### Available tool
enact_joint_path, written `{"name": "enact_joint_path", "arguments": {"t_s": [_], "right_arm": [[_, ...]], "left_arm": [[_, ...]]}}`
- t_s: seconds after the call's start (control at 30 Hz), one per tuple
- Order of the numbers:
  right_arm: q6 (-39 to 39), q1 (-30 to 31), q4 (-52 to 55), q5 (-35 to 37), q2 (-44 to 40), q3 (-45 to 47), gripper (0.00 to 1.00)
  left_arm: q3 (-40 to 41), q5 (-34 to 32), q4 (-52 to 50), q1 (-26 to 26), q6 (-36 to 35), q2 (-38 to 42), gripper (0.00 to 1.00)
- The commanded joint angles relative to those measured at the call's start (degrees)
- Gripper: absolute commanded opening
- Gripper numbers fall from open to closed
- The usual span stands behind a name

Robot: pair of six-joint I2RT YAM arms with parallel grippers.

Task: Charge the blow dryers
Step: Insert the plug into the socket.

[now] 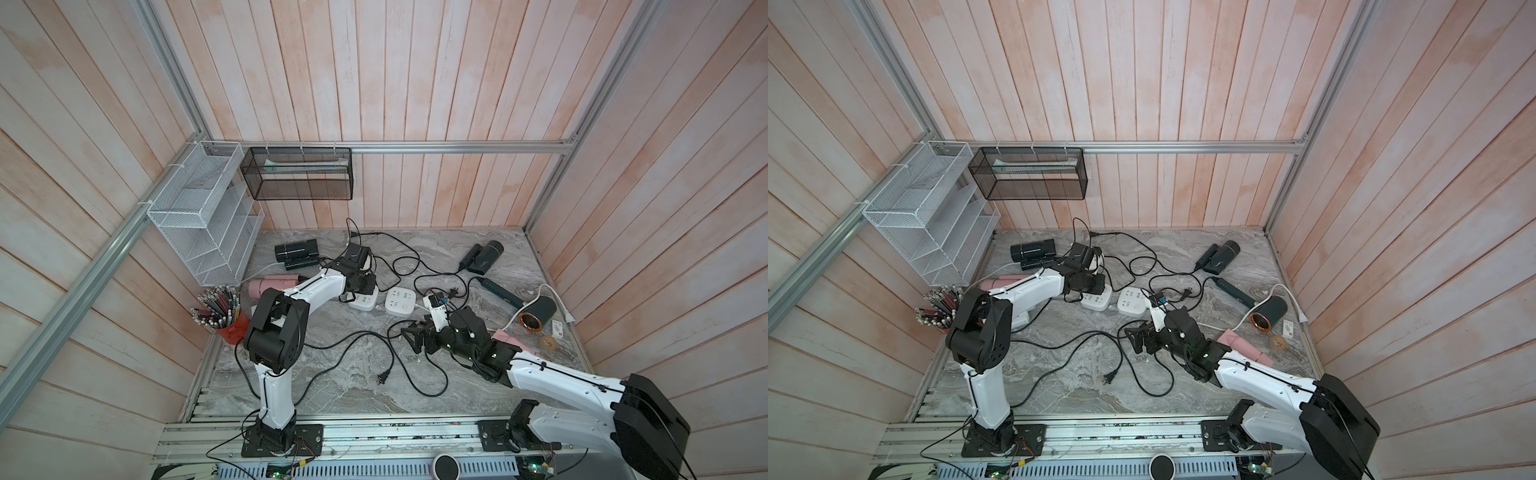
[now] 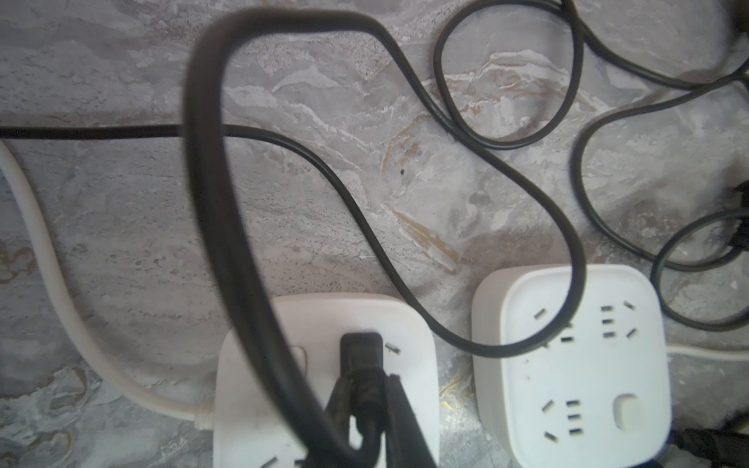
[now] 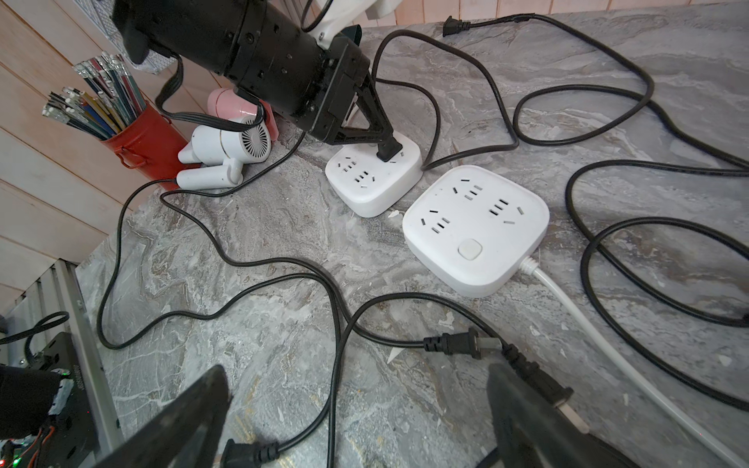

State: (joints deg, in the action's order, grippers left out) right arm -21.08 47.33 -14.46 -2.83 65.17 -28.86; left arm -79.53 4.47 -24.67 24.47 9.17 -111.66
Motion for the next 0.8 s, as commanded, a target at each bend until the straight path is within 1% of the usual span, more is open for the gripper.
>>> {"name": "enact_joint_path", "arguments": {"t_s": [0.0, 0.23, 0.33, 0.53, 0.6, 0.63, 0.73, 0.77], "right_arm": [[-0.6, -0.2, 1.2, 0.8, -1.3, 0.3, 1.0], [-0.4, -0.1, 2.8, 0.3, -2.5, -0.4, 1.0], [-0.8, -0.2, 3.2, 0.3, -3.8, -0.5, 1.0], [-0.9, -0.1, 5.0, 1.2, -5.2, -2.0, 0.99], [-0.8, -0.1, 5.4, 1.3, -5.2, -2.7, 0.98], [-0.8, -0.1, 5.5, 1.6, -5.3, -2.9, 0.98], [-1.0, -0.2, 5.8, 2.6, -5.3, -3.7, 0.96], [-1.4, -0.1, 5.9, 3.0, -5.3, -3.9, 0.95]], "left_arm": [[-0.2, 0.8, 0.4, -0.2, -0.2, 0.9, 0.27], [-0.2, 0.3, -0.5, -0.2, -0.4, 5.2, 0.37], [0.8, 0.3, -1.2, -0.2, -0.2, 8.0, 0.5], [6.8, 1.2, -0.7, -0.4, 0.6, 16.1, 0.62], [9.6, 2.6, 0.3, -0.6, 1.0, 19.8, 0.71], [10.9, 3.2, 1.0, -0.6, 1.7, 21.2, 0.77], [14.8, 4.3, 2.7, -0.9, 4.1, 26.9, 0.86], [16.0, 3.9, 2.8, -0.9, 5.1, 28.7, 0.91]]}}
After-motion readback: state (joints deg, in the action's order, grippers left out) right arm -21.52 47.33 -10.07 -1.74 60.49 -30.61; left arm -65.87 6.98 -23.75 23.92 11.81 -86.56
